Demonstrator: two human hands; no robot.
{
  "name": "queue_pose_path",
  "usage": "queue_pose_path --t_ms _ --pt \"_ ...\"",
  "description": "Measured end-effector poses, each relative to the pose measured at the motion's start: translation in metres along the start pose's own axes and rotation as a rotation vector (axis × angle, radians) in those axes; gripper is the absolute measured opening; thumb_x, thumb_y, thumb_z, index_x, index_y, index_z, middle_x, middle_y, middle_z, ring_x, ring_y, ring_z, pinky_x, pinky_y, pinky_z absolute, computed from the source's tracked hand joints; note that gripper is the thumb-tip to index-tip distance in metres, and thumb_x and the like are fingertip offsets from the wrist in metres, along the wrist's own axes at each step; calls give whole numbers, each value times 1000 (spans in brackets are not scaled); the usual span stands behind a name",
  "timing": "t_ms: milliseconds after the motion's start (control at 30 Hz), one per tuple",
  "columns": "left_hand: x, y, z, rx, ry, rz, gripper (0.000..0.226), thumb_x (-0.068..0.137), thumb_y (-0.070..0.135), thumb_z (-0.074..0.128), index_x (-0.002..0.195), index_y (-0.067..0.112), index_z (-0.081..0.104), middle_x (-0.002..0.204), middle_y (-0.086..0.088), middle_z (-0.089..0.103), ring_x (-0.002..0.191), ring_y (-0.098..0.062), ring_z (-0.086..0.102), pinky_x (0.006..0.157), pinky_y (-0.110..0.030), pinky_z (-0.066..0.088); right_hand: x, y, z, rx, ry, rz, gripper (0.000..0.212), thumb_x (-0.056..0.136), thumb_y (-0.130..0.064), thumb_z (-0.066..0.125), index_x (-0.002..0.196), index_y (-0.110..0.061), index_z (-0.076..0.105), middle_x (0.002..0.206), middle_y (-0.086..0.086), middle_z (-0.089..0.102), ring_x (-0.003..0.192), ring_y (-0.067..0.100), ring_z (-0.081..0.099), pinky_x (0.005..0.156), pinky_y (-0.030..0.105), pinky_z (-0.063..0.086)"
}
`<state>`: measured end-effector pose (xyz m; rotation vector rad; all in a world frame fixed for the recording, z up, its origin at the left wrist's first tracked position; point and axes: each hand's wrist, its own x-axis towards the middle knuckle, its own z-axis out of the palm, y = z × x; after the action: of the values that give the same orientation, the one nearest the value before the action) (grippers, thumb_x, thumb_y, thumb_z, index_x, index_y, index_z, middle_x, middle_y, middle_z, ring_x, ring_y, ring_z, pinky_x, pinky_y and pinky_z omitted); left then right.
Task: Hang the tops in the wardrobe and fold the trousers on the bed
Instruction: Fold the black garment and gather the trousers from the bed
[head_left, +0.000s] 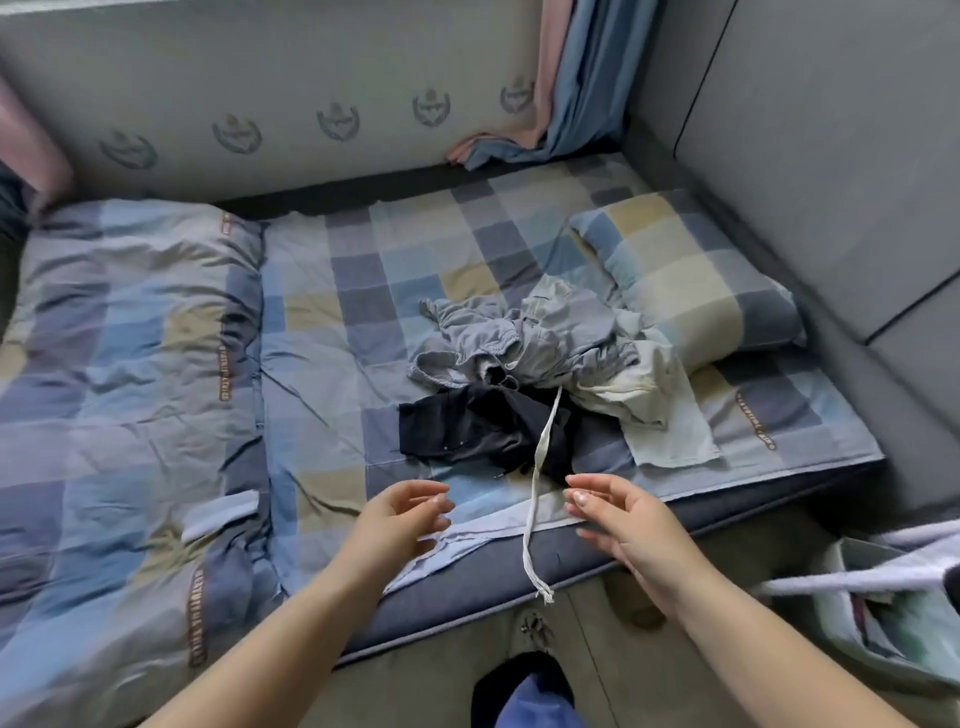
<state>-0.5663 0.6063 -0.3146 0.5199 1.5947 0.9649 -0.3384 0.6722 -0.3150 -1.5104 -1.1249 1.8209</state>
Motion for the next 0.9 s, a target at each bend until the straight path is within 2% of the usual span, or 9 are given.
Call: queue_pose_path --t_ms 133,267,367,467,600,667,733,800,900 --pt "69 6 31 21 57 -78 10 94 9 57 101 10 64 90 -2 69 75 -14 61 70 -24 47 84 -2 -35 -75 -13 86 15 92 -10 58 93 -23 66 97 -2 69 94 12 62 92 37 48" --pt "143 -11 53 79 53 -144 10 93 13 59 100 15 66 93 0 72 75 -9 65 72 -25 50 161 18 -58 -116 -17 181 13 92 -11 58 96 -21 65 98 -1 67 96 14 61 95 40 48" --pt "207 -29 72 128 18 -195 10 94 17 58 99 19 66 95 2 73 75 -5 67 70 -23 48 221 44 -71 -156 27 208 14 92 -11 58 96 -23 65 100 -1 66 101 16 61 85 29 49" --pt "267 -51 89 163 23 -221 10 94 17 57 98 21 65 95 2 71 78 -5 66 69 -21 48 274 81 -72 -242 60 237 18 91 -17 61 106 -25 62 111 -3 61 101 8 58 76 19 43" --pt "341 -85 118 171 18 -263 12 93 17 58 100 25 64 102 2 69 88 -8 64 78 -27 51 344 127 -74 -307 97 283 38 90 -24 62 127 -23 53 121 -5 50 114 9 51 88 19 36" --pt "365 -98 131 182 -21 -259 20 94 15 55 106 30 64 107 8 66 95 -6 62 81 -26 50 371 143 -71 -306 85 288 24 90 -23 61 114 -26 62 115 -9 59 103 5 56 79 11 39" --pt "388 -112 144 205 -94 -236 34 95 12 50 112 39 61 108 24 60 98 7 55 75 -15 46 393 162 -66 -289 83 310 16 90 -23 61 104 -29 65 108 -10 67 95 5 61 69 9 42" --pt "410 -124 154 231 -127 -240 43 95 11 48 123 43 56 108 29 53 98 10 52 70 -10 42 409 179 -60 -233 104 344 31 89 -22 62 121 -23 59 116 -6 64 98 7 60 69 10 42" --pt "432 -138 166 219 -138 -264 48 96 11 46 135 39 49 110 22 53 97 -1 51 71 -10 41 421 193 -52 -131 76 353 50 89 -20 62 136 -16 45 114 -4 64 93 3 58 66 6 41"
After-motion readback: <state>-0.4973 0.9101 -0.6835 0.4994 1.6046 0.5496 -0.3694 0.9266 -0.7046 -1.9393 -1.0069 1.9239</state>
